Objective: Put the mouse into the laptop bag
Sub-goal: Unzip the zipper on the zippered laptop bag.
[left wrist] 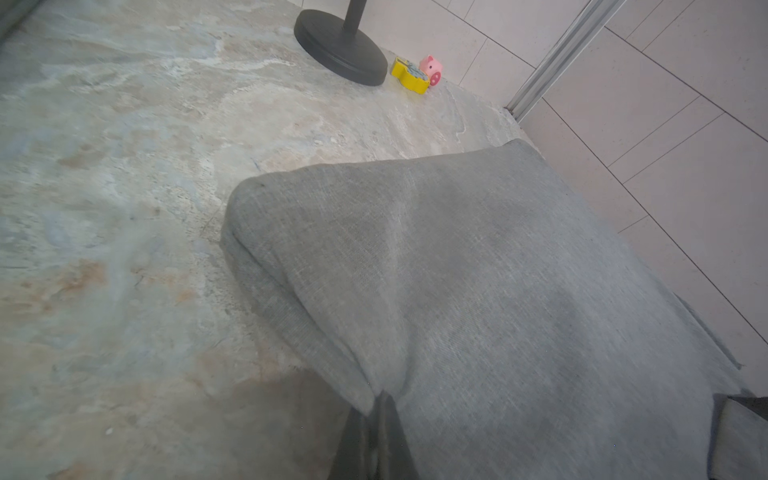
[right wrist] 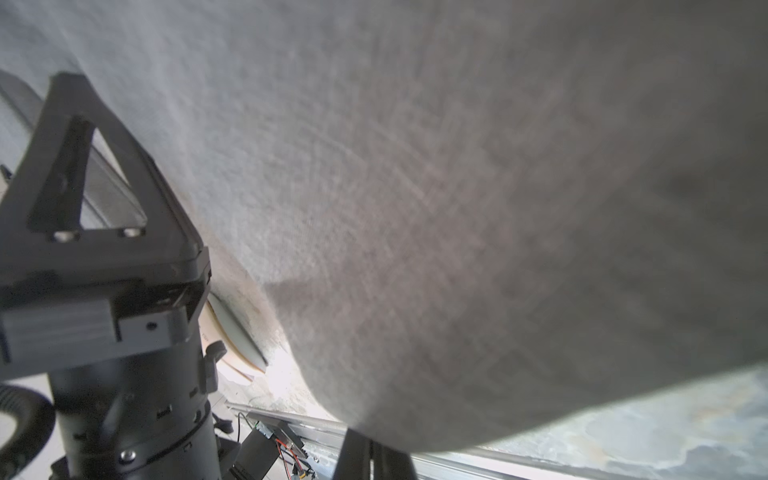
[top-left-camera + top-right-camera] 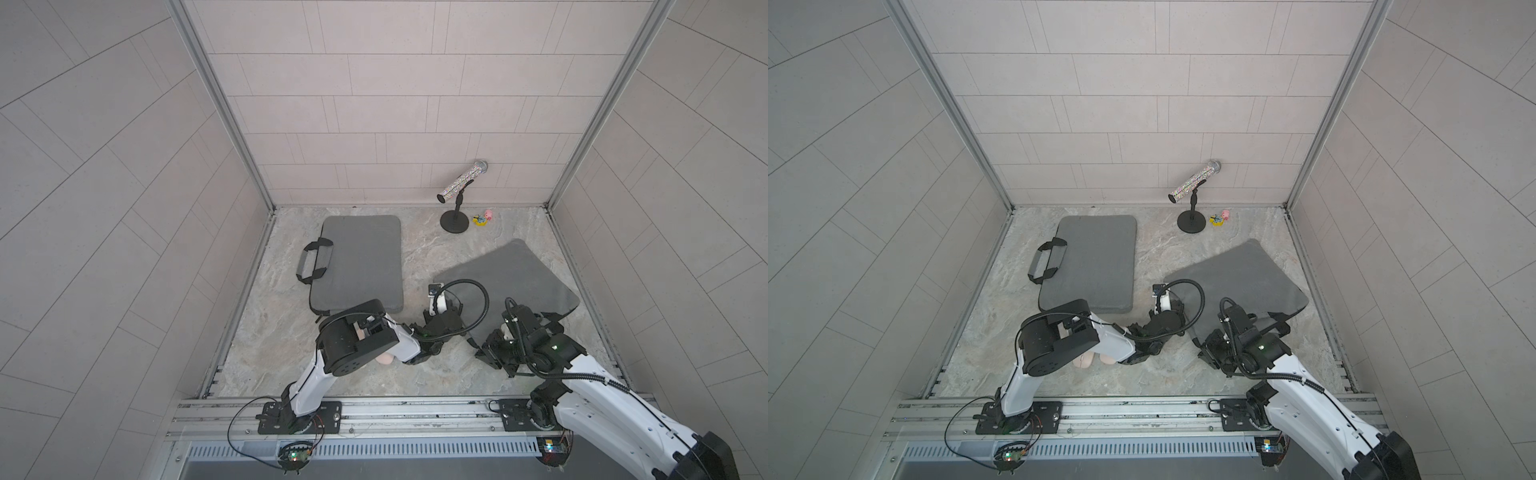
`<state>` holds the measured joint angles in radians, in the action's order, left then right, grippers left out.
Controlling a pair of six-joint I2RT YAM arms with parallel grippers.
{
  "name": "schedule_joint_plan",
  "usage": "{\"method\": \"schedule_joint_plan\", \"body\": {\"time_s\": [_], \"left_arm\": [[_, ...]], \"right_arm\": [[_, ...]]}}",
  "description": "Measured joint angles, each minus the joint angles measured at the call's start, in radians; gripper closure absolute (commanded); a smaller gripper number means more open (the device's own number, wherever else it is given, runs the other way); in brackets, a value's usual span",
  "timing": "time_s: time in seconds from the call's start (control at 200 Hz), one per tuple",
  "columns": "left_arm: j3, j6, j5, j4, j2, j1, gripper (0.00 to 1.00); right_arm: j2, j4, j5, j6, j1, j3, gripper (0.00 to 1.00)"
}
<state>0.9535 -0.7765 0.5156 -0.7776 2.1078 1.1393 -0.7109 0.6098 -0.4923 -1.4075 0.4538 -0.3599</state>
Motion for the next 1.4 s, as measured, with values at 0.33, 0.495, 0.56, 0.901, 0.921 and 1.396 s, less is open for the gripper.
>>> {"method": "schedule_joint_plan", "body": {"time_s": [0.33, 0.495, 0.56, 0.901, 0.921, 1.396], "left_arm": [[-0.016, 0.01, -0.022, -0.003, -0.014, 0.0, 1.0], [-0.017, 0.029, -0.005, 0.006, -0.021, 0.012, 1.0], [-0.014, 0.049, 0.024, 0.019, -0.022, 0.03, 1.0], [-0.033, 0.087, 0.109, 0.02, -0.04, 0.093, 1.0], [-0.039, 0.087, 0.109, 0.015, -0.046, 0.094, 1.0], [-0.193, 0.119, 0.145, -0.039, -0.292, 0.13, 0.09]], "right_arm": [[0.137, 0.004, -0.001, -0.052, 0.002, 0.058, 1.0], [0.134, 0.0, 0.0, -0.08, 0.01, 0.058, 1.0], [0.115, 0.0, 0.007, -0.091, 0.026, 0.058, 1.0], [-0.066, -0.01, 0.018, -0.103, 0.07, 0.028, 1.0], [-0.068, -0.013, 0.014, -0.105, 0.071, 0.028, 1.0], [-0.048, -0.205, 0.042, -0.024, 0.068, -0.001, 0.21]]}}
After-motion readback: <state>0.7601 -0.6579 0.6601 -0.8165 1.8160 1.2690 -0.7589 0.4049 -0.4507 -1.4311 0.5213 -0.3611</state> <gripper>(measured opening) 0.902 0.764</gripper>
